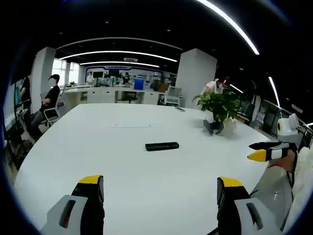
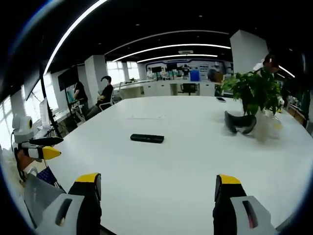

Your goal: Press the specified remote control buttons in sequence, fully releasing each button before pressing the next.

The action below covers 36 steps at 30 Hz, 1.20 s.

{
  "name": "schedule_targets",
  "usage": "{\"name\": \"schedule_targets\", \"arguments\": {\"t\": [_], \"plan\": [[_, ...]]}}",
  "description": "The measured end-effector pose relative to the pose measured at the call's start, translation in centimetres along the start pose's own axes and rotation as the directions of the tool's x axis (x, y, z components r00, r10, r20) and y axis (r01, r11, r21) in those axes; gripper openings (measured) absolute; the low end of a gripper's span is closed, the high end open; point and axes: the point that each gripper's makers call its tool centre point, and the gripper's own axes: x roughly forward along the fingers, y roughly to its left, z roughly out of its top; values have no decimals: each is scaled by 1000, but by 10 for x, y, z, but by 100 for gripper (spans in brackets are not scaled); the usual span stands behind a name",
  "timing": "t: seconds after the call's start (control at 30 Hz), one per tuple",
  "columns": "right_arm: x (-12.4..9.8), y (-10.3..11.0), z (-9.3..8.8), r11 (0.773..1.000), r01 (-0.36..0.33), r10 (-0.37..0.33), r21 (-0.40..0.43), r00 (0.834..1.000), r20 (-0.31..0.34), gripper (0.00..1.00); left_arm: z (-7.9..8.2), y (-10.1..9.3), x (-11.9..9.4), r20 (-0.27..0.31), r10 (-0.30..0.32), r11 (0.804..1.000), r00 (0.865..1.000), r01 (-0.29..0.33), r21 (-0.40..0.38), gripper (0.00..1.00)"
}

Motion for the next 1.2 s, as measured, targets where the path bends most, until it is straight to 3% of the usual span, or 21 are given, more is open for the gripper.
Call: {"name": "schedule_targets", "arguments": {"t": [1.2], "plan": [[-3, 5, 1, 1000, 0, 0, -21, 1000, -5, 98, -4, -1, -3, -14, -30, 999, 999, 31, 14, 99]]}}
